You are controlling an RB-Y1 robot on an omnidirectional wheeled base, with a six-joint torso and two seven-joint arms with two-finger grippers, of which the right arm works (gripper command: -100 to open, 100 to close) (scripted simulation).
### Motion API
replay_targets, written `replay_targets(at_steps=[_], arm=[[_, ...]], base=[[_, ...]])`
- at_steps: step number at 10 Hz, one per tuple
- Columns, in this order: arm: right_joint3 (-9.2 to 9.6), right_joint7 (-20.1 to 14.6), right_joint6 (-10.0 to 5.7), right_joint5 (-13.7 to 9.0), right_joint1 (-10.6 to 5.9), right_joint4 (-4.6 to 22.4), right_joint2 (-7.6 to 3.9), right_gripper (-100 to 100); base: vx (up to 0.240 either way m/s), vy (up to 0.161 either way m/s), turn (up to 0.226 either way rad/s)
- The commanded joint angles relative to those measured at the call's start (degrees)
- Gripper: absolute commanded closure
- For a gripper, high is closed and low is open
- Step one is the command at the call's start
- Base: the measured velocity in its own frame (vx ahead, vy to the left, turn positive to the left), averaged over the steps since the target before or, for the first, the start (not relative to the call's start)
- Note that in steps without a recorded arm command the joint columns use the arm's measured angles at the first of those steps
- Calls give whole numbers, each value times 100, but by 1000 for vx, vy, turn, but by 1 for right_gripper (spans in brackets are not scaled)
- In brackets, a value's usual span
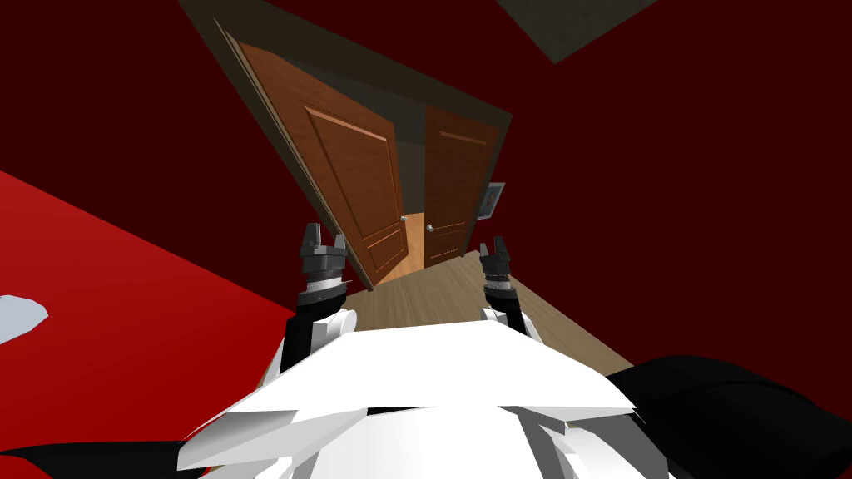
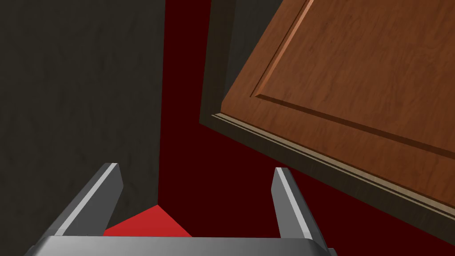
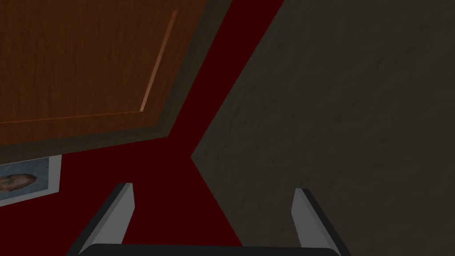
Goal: Push the door open
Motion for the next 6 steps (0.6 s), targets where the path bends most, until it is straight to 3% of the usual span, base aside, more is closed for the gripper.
replay_targets(at_steps=[1,6], arm=[[81,-142,-50,-128,-45,165,-36,-100],[332,-584,-208,-525,-186,679,-131,-100]], base=[[100,-17,71],[153,-40,72]])
